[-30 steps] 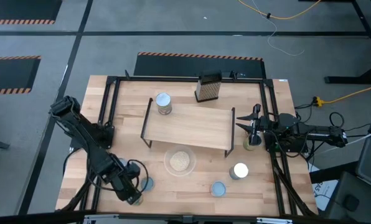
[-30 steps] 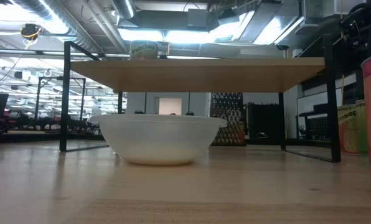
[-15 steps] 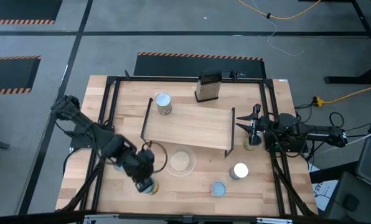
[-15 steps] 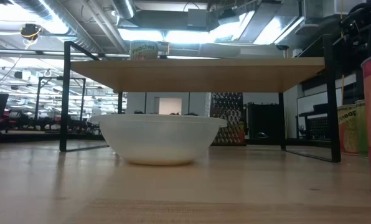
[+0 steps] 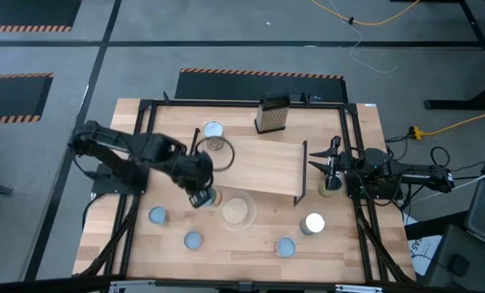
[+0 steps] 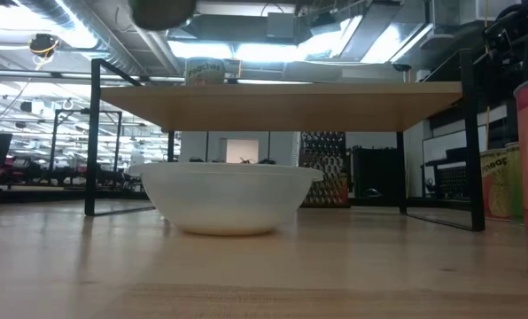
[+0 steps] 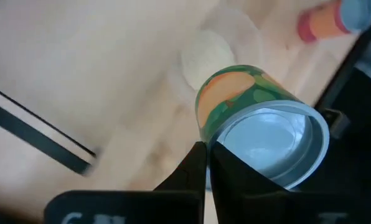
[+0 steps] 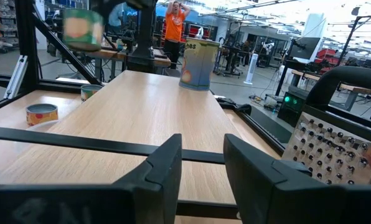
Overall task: Pick and place cans onto a shelf
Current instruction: Put the small canned peaches on the shelf
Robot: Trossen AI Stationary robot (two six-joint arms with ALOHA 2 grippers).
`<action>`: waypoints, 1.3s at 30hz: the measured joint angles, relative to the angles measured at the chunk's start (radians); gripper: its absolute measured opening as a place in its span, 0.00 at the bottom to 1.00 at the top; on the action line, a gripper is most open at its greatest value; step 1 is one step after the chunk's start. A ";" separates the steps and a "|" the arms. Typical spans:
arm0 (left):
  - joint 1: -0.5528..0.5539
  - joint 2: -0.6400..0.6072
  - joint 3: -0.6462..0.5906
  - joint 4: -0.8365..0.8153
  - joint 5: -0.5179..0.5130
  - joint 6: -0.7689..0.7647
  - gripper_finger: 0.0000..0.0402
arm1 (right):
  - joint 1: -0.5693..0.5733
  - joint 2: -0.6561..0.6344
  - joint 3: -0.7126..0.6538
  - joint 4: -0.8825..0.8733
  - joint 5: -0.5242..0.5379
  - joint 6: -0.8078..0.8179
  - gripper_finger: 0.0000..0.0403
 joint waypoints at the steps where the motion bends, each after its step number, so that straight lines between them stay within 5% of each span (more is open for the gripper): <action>1: 0.021 0.000 0.004 -0.009 -0.007 0.025 0.01 | 0.000 0.000 0.000 0.000 0.000 0.000 0.31; 17: 0.298 0.000 0.010 -0.110 -0.034 0.292 0.01 | 0.000 0.000 0.000 0.000 0.000 0.000 0.31; 39: 0.331 0.065 0.010 -0.172 -0.026 0.294 0.01 | 0.000 0.000 0.000 0.000 0.000 0.000 0.31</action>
